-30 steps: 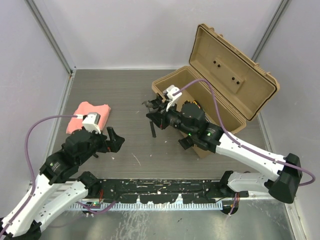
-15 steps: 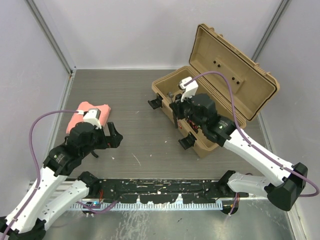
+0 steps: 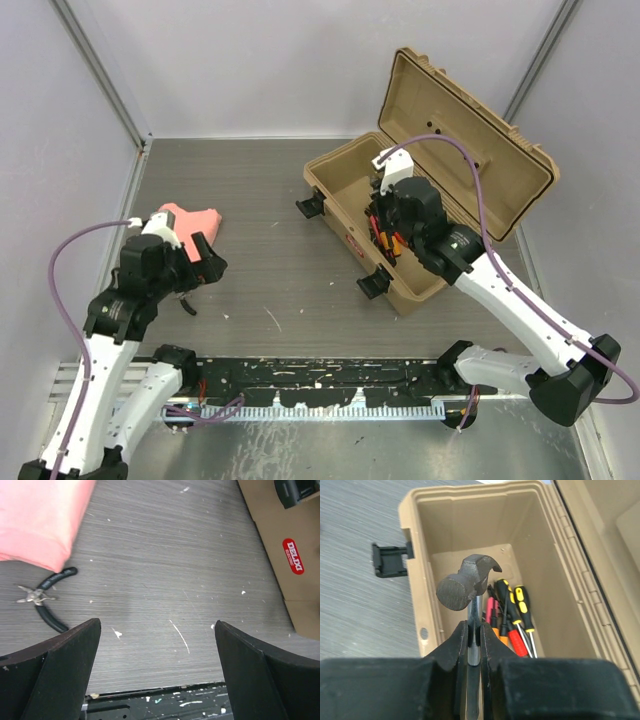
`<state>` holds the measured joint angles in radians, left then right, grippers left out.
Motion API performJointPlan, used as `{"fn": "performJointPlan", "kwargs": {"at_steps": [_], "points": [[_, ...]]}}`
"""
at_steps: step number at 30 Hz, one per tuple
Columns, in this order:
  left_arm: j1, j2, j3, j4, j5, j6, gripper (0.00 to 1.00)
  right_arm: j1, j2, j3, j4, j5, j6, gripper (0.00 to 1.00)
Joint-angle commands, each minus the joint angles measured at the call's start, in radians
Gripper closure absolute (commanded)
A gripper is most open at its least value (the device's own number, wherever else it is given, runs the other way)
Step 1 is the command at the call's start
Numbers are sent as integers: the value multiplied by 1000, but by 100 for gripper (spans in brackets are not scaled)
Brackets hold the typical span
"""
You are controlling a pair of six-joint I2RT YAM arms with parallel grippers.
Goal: Pack the tool kit
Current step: Place the hammer in the toolbox.
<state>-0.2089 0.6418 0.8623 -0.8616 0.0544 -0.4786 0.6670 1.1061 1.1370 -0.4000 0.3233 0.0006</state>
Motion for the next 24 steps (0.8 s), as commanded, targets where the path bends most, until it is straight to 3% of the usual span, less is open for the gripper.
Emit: {"fn": "performJointPlan", "kwargs": {"at_steps": [1,12,24], "points": [[6,-92,23,13,-118,74,2,-4,-6,1,5,137,-82,100],[5,-205,-111,101,-124,100,2,-7,137,-33,41,289,-186,99],[5,-214,-127,98,-104,103,2,-128,365,-12,153,253,-164,99]]}}
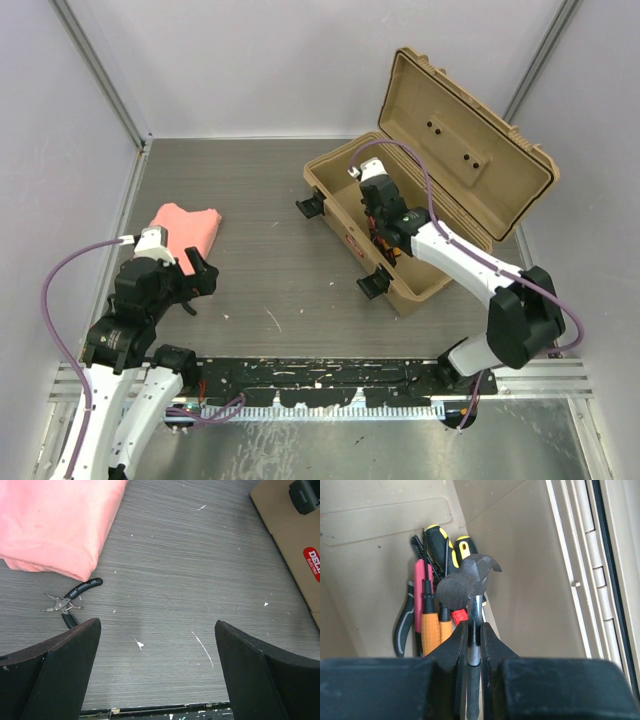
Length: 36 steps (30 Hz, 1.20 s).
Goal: Pack the tool kit
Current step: Place the hammer in the toolbox.
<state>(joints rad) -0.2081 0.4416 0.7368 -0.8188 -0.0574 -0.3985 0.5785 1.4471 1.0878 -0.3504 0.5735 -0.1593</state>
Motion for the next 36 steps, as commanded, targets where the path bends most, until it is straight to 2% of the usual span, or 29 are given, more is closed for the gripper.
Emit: {"fn": "performJointPlan", "kwargs": {"at_steps": [1,6,12,23,30,34,36], "points": [[4,-14,-1,56,8,24,2,-52,40,41,111,-4,-2,99],[4,-19,-2,56,2,25,2,-68,109,48,155,-94,16,96],[4,-20,-4,56,2,26,2,-75,195,50,233,28,-44,94],[4,-16,-2,47,-20,22,2,-92,280,-9,465,59,-100,89],[4,-7,-7,48,-37,12,2,-95,297,-7,468,27,-97,87],[4,26,-12,51,-72,-7,2,-96,315,-7,481,69,-78,80],[4,45,-5,39,-77,-11,2,-97,319,-11,487,81,-66,73]]}}
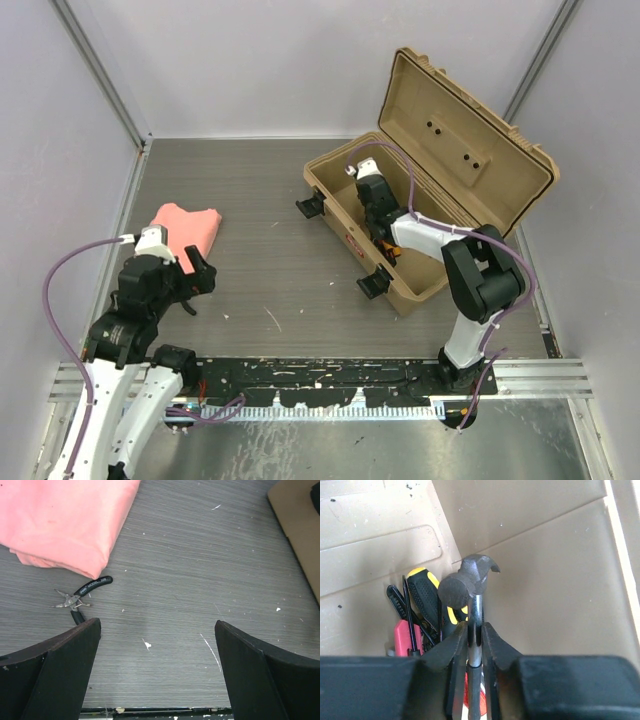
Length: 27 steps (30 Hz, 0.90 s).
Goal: Pack the tool kit
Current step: Place the hammer in the toolbox.
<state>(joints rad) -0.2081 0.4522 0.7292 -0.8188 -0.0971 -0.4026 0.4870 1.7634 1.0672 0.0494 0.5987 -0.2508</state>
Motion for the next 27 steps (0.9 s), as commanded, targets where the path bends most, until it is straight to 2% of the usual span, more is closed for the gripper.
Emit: {"fn": "performJointPlan", "kwargs": {"at_steps": [1,6,8,11,27], "points": [[4,42,4,35,-40,-7,2,-7,0,6,94,57,29,72],[5,44,-1,41,-46,-9,2,-16,-15,18,72,-17,47,68],[4,46,-2,39,-59,-11,2,-16,-32,23,62,-30,64,59],[4,50,1,35,-69,-15,2,-17,-62,22,60,-46,88,52],[5,77,4,30,-67,-26,2,-17,-363,-10,5,-177,202,44]]}}
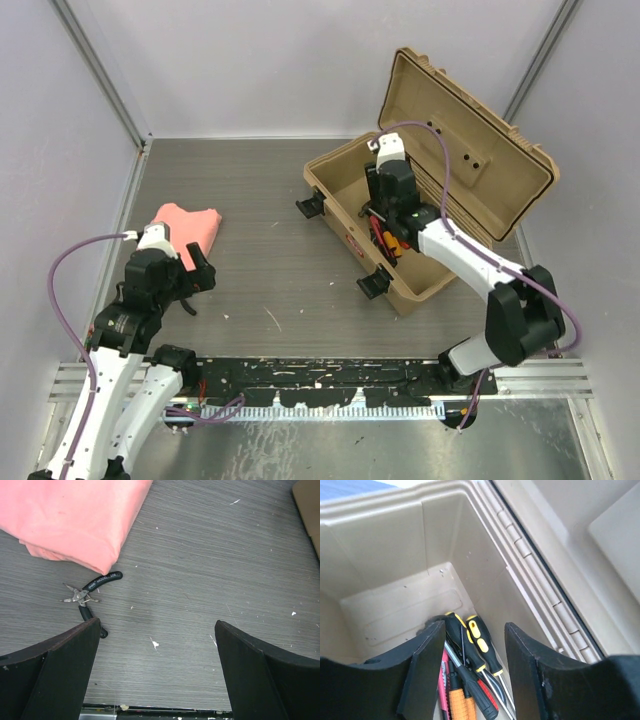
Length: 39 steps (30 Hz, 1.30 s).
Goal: Pack the tool kit
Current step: Place the hammer in the toolbox, then pick up the pliers at the center of the board.
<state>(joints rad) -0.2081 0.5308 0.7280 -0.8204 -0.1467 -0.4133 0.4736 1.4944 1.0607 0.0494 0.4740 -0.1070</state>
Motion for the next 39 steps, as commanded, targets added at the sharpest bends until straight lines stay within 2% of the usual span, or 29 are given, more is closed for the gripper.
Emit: {"fn": "performJointPlan", "kwargs": {"at_steps": [1,5,10,16,22,26,30,34,37,39], "points": [[4,1,5,33,-18,-16,2,-4,-114,-5,-6,-68,70,43],[4,37,16,37,-32,-68,2,-4,-206,-23,-33,-165,143,43],[5,177,47,-27,-91,-284,2,-4,-314,-67,-43,-264,274,42],[8,273,47,-43,-155,-408,2,-4,-425,-99,-103,-336,384,41],[173,394,11,-13,13,-401,2,-4,-510,-136,-90,-385,360,41],[237,433,29,-91,-66,-391,2,-3,-524,-135,-100,-395,345,41],[270,454,2,-66,-67,-413,1,-3,-535,-153,-104,-433,397,40],[288,507,13,-90,-75,-400,0,-3,-558,-244,12,-491,387,38],[310,535,7,-90,-39,-410,9,-4,-549,-238,16,-484,354,37],[309,559,-7,-67,-6,-412,18,-4,-541,-223,3,-482,348,37]]}}
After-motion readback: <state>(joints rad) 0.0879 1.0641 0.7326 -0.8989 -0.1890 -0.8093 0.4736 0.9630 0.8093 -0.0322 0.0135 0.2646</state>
